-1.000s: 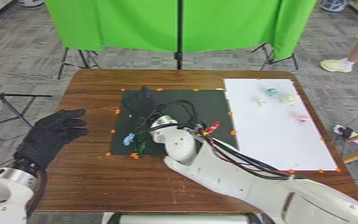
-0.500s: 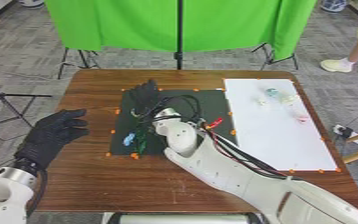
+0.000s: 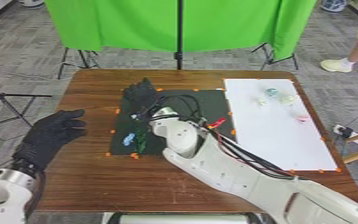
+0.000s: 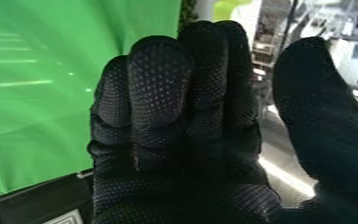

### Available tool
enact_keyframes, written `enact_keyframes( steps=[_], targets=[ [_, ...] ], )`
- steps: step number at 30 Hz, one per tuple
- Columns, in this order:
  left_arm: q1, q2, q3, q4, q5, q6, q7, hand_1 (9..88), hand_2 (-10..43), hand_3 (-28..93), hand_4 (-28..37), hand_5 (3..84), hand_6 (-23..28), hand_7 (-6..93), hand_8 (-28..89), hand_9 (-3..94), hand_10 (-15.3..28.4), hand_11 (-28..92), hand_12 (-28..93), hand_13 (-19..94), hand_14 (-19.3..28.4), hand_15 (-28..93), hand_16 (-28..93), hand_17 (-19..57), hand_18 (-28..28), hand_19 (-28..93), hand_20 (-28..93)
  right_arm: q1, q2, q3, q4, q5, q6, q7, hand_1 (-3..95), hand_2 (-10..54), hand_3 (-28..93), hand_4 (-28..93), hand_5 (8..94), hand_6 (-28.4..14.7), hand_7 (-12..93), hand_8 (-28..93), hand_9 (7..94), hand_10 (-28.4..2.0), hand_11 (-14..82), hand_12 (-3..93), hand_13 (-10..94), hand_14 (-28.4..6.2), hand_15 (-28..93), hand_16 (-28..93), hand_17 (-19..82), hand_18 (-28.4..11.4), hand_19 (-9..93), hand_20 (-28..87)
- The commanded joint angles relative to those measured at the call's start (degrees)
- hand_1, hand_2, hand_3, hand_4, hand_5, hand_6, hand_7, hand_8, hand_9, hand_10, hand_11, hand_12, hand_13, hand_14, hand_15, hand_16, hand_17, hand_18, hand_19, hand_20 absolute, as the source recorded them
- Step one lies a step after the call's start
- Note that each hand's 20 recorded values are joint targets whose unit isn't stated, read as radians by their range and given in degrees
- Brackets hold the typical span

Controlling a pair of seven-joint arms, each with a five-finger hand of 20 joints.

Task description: Arrange flowers

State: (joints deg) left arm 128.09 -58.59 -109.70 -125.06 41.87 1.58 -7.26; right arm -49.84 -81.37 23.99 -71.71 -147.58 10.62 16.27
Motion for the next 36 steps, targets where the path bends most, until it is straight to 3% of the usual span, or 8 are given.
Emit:
enact_keyframes(
  steps=[1,4,7,16,24,36],
  targets=[
    [3.97,-3.52,-1.45,-0.59,-0.03,0.24,-0.3,29.1,7.8,73,-28.3,44.6,7.2,31.2,-14,41.4,17.3,46,19,36,20.8,70,-6,-2.8,24.5,67,-1,-0.46,11.91,7.25,-11.04,7.02,-3.33,0.69,30.5,-6.3,87,-28,63.1,0.1,41,-10,73.0,-8.8,41.5,28.5,71,-5.5,61,29,29,-17.0,76,39],
    [4.63,-4.25,-1.78,-0.8,0.03,0.21,-0.23,29.1,7.8,73,-28.3,44.6,7.2,31.2,-14,41.4,17.3,46,19,36,20.8,70,-6,-2.8,24.5,67,-1,-3.33,17.84,12.46,-14.4,8.89,-4.96,1.21,27.9,-4.8,89,-28,57.9,0.0,38,-22,62.9,-10.0,42.0,25.8,61,-6.6,62,24,27,-16.9,76,38],
    [5.29,-4.77,-2.43,-1.03,0.1,0.04,-0.29,29.1,7.8,73,-28.3,44.5,7.3,31.3,-14,41.5,17.4,46,19,36,20.8,70,-6,-2.8,24.5,67,-1,-7.39,24.23,17.89,-17.84,12.29,-5.3,2.38,26.5,-5.2,91,-28,49.1,-1.6,37,-22,51.8,-10.6,41.0,23.3,50,-7.7,60,20,23,-16.5,72,37],
    [7.0,-5.49,-3.23,-1.48,-0.05,-0.1,-0.17,29.2,7.8,73,-28.3,44.6,7.2,31.2,-14,41.4,17.3,46,19,36,20.8,70,-6,-2.8,24.5,67,-1,-31.01,38.58,41.71,-29.0,16.85,-6.56,6.43,24.8,-7.2,91,-28,37.5,-3.9,32,-20,37.2,-12.6,32.1,20.4,33,-9.8,46,13,16,-16.2,59,26],
    [6.94,-5.37,-2.83,-1.19,-0.08,-0.39,0.47,29.2,7.9,73,-28.3,44.6,7.2,31.3,-14,41.5,17.4,46,19,36,20.9,70,-6,-2.8,24.5,67,-1,-43.19,42.67,52.92,-31.19,16.68,-8.56,9.88,24.3,-8.3,90,-28,33.8,-4.3,30,-19,34.0,-12.6,28.4,20.9,30,-10.0,42,14,14,-16.7,58,24],
    [7.65,-5.51,-2.75,-1.4,-0.02,-0.29,0.63,29.2,7.9,73,-28.3,44.5,7.2,31.3,-14,41.4,17.3,46,19,36,20.8,70,-6,-2.9,24.6,66,-1,-46.74,44.51,56.45,-28.44,15.0,-13.33,12.75,25.9,-8.2,91,-28,36.1,-3.5,31,-19,36.6,-11.3,29.6,20.9,32,-9.2,42,15,14,-16.9,58,23]
  ],
)
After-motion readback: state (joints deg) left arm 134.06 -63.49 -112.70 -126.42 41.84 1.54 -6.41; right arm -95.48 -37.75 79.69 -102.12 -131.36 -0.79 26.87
